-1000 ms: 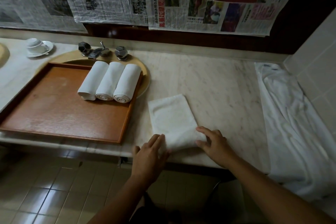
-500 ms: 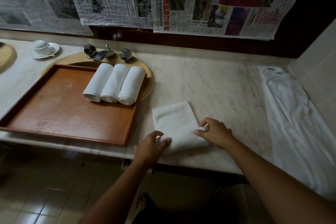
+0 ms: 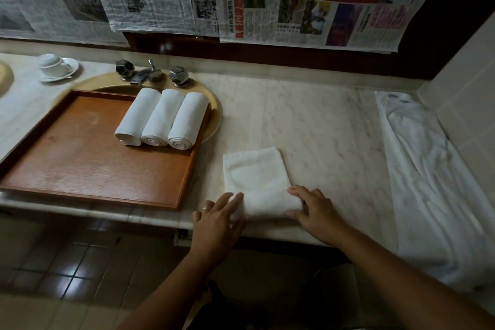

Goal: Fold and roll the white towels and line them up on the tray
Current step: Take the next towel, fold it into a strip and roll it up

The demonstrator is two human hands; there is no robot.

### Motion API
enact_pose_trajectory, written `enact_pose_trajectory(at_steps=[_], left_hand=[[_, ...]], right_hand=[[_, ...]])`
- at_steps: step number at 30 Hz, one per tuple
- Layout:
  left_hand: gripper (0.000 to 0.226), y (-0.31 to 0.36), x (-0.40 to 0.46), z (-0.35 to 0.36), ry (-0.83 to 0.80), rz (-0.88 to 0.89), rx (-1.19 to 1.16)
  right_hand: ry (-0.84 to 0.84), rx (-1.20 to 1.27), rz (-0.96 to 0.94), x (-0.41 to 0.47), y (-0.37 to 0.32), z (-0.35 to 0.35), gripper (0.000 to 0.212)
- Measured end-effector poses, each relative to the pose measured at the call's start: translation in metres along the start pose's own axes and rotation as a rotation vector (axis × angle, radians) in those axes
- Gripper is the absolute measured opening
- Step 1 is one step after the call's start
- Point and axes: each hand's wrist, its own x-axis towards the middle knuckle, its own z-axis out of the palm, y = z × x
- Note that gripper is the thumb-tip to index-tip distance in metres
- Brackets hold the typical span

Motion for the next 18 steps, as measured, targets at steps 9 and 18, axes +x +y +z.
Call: enact_pose_trajectory(at_steps=[9, 18], left_hand=[[0.056, -0.007, 0.028, -0.008, -0.109, -0.198, -0.411], [0.030, 0.003, 0.025, -0.005, 0.220, -0.079, -0.126]], right_hand=[[-0.034, 0.275, 0.028, 0.022, -0.019, -0.010, 0.030], [0.256, -0.128, -0.009, 0.024, -0.032, -0.005, 0.020]])
